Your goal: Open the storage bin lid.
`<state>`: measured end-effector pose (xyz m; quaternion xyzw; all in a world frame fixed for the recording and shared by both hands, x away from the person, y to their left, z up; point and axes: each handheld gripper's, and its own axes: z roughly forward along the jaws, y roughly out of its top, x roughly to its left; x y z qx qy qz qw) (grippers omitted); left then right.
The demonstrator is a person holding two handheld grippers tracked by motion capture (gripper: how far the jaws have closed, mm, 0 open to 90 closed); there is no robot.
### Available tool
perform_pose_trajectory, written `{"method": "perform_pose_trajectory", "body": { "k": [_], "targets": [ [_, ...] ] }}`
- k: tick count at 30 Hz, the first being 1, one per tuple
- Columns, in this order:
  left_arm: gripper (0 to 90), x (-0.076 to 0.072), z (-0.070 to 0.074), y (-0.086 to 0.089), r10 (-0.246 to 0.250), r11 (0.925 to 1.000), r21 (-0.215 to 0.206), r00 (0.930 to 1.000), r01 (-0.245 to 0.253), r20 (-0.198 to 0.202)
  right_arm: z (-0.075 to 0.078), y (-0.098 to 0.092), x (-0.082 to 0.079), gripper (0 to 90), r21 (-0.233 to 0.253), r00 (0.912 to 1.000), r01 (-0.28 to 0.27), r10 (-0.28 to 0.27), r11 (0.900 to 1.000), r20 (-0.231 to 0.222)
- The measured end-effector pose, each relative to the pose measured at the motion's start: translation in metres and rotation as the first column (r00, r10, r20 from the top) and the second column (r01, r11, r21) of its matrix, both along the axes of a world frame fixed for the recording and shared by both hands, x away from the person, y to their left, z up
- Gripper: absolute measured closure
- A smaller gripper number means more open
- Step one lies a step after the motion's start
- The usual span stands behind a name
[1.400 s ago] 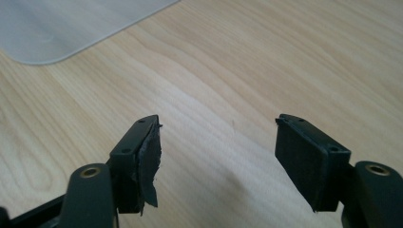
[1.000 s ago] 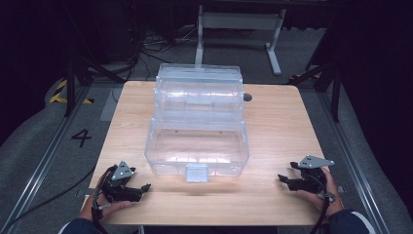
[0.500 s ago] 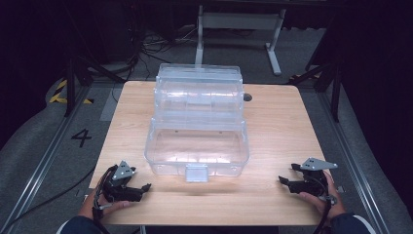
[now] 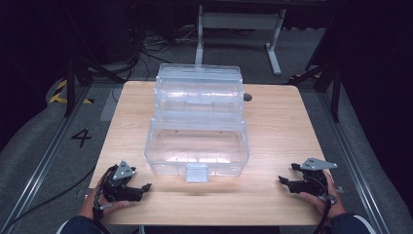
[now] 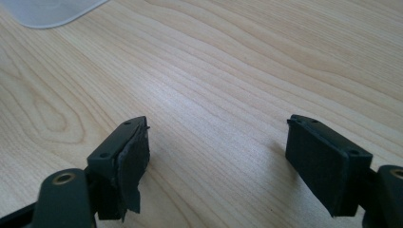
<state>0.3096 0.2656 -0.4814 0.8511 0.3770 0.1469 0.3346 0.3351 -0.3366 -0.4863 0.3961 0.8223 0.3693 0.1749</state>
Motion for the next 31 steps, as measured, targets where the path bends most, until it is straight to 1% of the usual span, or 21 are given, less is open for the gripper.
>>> {"method": "perform_pose_trajectory", "body": {
  "k": [18,22,24,25,31],
  "targets": [
    [14.6,0.0,0.0001,0.0001,0.0,1.0,0.0,1.0,0.0,0.0,0.0001,0.0004,0.0004,22.5,0.002,1.0,0.001,-0.001,1.0,-0.003],
    [14.7,0.0003,-0.0001,0.0001,0.002,1.0,-0.003,1.0,-0.002,0.0,0.0001,0.0004,0.0004,22.5,0.002,1.0,0.001,-0.001,1.0,-0.003],
    [14.7,-0.0006,-0.0001,-0.0002,0.022,0.9997,-0.007,0.9997,-0.022,-0.008,0.0001,0.0004,0.0004,22.5,0.002,1.0,0.001,-0.001,1.0,-0.003],
    [14.7,0.0005,0.0003,0.0007,0.012,0.9999,0.006,0.9999,-0.012,0.005,0.0001,0.0004,0.0004,22.5,0.002,1.0,0.001,-0.001,1.0,-0.003],
    [14.4,0.0002,0.0002,0.0004,0.018,0.9998,0.002,0.9998,-0.018,0.0,0.0001,0.0004,0.0004,22.5,0.002,1.0,0.001,-0.001,1.0,-0.003]
  ]
}}
